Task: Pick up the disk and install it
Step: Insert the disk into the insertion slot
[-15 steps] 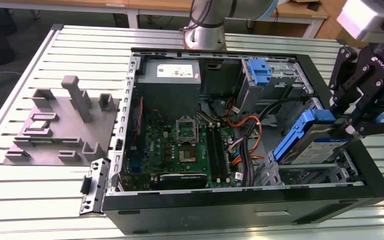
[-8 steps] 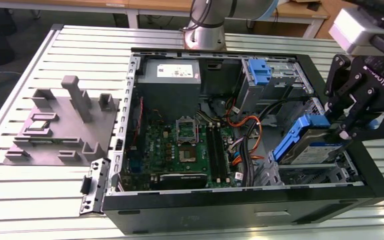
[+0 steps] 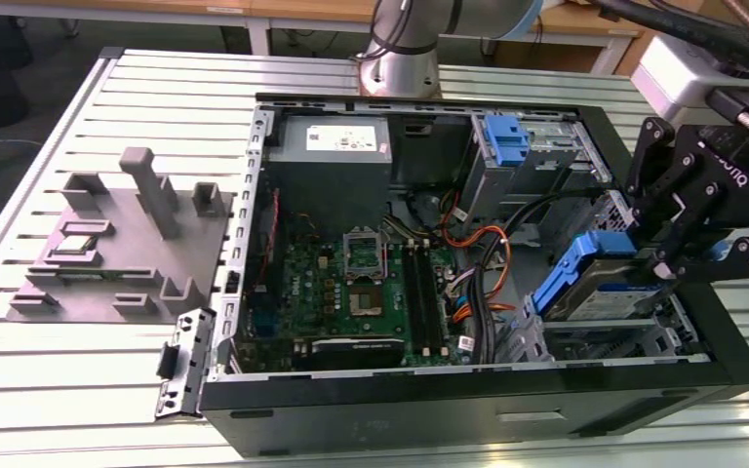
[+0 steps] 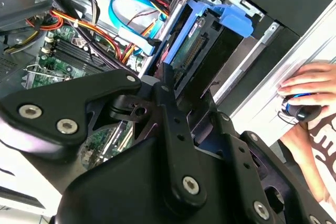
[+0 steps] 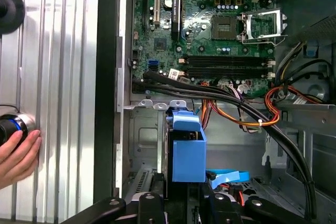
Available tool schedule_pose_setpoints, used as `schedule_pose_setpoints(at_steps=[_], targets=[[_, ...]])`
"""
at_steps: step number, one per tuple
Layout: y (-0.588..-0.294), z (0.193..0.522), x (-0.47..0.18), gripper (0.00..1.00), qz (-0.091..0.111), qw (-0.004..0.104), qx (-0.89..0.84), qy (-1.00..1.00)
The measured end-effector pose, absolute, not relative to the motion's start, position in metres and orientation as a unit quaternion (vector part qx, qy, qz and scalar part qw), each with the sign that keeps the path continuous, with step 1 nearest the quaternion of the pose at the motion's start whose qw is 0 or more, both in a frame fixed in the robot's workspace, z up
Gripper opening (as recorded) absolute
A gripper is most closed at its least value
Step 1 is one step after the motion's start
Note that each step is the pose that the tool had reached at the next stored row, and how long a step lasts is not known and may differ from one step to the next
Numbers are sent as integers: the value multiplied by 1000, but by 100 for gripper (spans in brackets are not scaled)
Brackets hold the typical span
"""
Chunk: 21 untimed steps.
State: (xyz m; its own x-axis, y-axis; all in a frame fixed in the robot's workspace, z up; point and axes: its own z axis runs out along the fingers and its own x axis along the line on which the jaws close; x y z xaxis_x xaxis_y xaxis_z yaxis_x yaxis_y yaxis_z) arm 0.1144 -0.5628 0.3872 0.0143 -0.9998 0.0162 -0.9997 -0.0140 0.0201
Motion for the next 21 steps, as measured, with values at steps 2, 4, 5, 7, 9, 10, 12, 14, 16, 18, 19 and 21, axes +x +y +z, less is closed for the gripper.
schedule_pose_setpoints(at_steps=[2,4,5,7,9,10,12,14,16,18,19,21], targets=[[-563,387,114,36,-1,13,712,-702],[-563,387,114,36,-1,13,712,-702],[-563,387,114,42,-1,13,712,-702],[-563,387,114,42,-1,13,712,-702],[-563,386,114,42,-1,12,712,-702],[-563,385,113,42,0,11,712,-702],[-563,383,111,42,1,9,712,-702],[-563,381,108,42,1,8,713,-701],[-563,378,106,42,2,6,713,-701],[-563,376,106,42,4,5,714,-700],[-563,375,106,42,4,4,714,-700],[-563,375,106,42,4,4,714,-700]])
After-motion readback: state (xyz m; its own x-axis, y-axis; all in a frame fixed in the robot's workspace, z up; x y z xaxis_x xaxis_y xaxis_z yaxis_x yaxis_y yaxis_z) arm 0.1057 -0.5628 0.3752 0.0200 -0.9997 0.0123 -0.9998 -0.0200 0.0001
